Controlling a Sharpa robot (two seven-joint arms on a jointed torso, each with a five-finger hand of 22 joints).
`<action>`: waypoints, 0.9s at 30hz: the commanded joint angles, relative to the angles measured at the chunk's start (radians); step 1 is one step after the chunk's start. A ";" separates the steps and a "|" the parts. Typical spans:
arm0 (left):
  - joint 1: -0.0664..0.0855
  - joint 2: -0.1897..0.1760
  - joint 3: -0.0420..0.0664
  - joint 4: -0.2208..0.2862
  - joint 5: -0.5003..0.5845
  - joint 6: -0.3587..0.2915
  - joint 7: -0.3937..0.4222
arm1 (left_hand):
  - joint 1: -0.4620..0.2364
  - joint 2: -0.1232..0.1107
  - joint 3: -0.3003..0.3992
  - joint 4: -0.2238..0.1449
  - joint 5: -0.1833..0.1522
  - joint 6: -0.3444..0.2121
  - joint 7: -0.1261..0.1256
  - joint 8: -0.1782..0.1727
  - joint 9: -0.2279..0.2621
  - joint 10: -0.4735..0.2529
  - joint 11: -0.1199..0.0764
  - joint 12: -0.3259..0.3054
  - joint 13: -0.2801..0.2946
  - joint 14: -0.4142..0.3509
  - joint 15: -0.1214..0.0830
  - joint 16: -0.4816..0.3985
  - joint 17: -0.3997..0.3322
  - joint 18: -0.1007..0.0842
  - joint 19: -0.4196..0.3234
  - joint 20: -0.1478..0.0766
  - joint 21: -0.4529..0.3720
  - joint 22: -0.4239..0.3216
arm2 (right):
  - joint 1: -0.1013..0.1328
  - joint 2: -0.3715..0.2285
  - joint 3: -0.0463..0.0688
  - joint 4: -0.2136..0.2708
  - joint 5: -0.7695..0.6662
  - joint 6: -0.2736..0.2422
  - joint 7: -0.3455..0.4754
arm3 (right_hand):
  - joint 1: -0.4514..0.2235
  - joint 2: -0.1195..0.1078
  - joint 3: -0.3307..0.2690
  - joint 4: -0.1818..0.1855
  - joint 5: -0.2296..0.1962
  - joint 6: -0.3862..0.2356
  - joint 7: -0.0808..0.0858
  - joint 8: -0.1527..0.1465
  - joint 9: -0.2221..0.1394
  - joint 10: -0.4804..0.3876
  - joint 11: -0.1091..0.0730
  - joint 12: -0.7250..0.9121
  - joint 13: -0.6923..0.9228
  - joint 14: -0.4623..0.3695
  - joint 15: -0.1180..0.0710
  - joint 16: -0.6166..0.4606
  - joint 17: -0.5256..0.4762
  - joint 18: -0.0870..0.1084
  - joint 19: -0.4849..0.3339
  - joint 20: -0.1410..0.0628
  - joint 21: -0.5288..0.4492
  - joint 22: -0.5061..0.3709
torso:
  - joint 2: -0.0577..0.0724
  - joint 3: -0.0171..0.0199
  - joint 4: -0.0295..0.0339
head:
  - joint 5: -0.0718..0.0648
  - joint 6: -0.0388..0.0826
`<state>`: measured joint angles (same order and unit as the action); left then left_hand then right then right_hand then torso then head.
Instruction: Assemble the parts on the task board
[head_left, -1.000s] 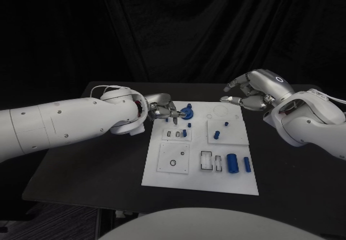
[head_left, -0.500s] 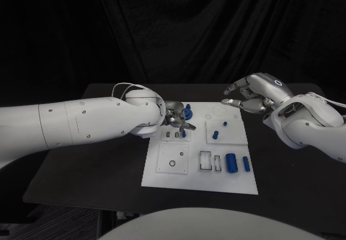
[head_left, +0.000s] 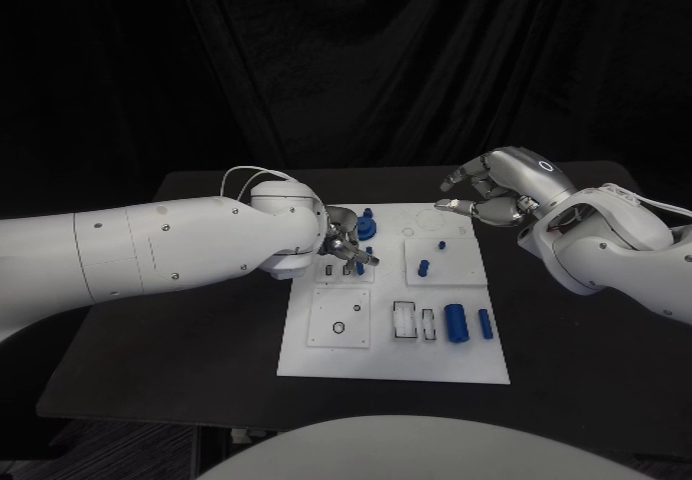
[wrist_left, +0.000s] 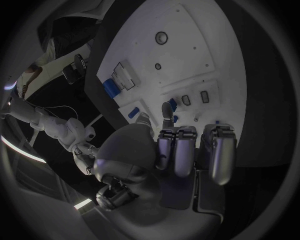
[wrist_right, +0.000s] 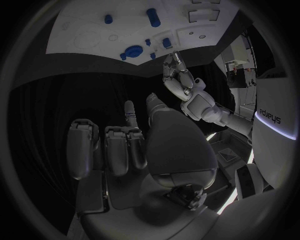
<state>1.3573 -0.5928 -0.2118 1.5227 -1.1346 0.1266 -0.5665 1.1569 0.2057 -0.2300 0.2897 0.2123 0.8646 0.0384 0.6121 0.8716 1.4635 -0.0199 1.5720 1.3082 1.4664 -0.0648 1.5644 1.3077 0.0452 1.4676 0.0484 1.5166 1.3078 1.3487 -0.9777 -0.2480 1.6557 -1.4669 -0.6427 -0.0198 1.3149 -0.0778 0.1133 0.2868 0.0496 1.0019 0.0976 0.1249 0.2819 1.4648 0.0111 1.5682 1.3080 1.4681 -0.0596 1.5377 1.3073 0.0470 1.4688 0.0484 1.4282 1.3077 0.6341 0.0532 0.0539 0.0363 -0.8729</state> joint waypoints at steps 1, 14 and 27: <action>0.001 0.001 0.001 0.000 -0.002 0.018 -0.023 | 0.006 0.003 0.000 -0.004 0.002 0.013 -0.004 0.009 0.026 0.107 -0.011 -0.001 0.263 0.104 -0.013 0.006 0.263 -0.010 0.009 -0.011 -0.004 0.129 | -0.003 -0.001 0.001 -0.001 -0.001 0.001 0.000 | 0.007 0.002 0.002 -0.001 0.007 0.007 -0.001 -0.006 -0.002 0.106 0.005 0.003 0.263 0.092 0.008 -0.005 0.216 -0.014 0.045 0.007 0.002 0.220 | -0.001 -0.0004 -0.0008 | 0.002 0.000; -0.001 0.004 0.001 -0.019 -0.002 -0.015 -0.019 | -0.015 0.016 -0.006 -0.002 0.027 -0.010 0.006 -0.069 0.044 0.107 -0.005 -0.001 0.263 0.104 -0.011 0.006 0.263 -0.006 -0.002 -0.012 -0.017 0.111 | -0.004 0.001 0.001 -0.004 -0.001 0.016 -0.009 | 0.006 0.004 0.002 0.001 0.008 0.008 -0.001 -0.007 -0.002 0.106 0.006 0.003 0.263 0.091 0.008 -0.007 0.214 -0.013 0.044 0.007 -0.001 0.219 | 0.002 -0.0024 -0.0010 | -0.006 0.000; -0.014 0.012 0.001 -0.058 -0.002 -0.063 -0.010 | -0.010 0.014 -0.005 -0.003 0.059 0.016 0.010 -0.132 0.033 0.107 -0.001 -0.001 0.263 0.104 -0.006 0.006 0.263 -0.003 -0.010 -0.007 -0.026 0.101 | -0.005 0.001 0.001 -0.004 -0.001 0.027 -0.013 | 0.006 0.007 0.002 0.002 0.010 0.007 -0.001 -0.008 -0.003 0.106 0.006 0.003 0.263 0.091 0.009 -0.008 0.212 -0.012 0.043 0.008 -0.004 0.217 | 0.003 -0.0039 -0.0028 | -0.006 0.000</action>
<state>1.3456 -0.5846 -0.2117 1.4655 -1.1368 0.0939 -0.5879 1.1483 0.2152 -0.2327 0.2869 0.2700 0.8742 0.0484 0.4806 0.9047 1.4647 -0.0284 1.5722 1.3098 1.4669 -0.0733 1.5644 1.3075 0.0451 1.4647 0.0425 1.4938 1.3076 1.3466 -0.9763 -0.2480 1.6517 -1.4665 -0.6244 -0.0219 1.3149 -0.0777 0.1133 0.2868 0.0534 1.0019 0.0976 0.1207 0.2798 1.4648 0.0110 1.5682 1.3078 1.4644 -0.0560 1.5332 1.3073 0.0470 1.4652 0.0519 1.4281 1.3075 0.6360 0.0509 0.0536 0.0289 -0.8725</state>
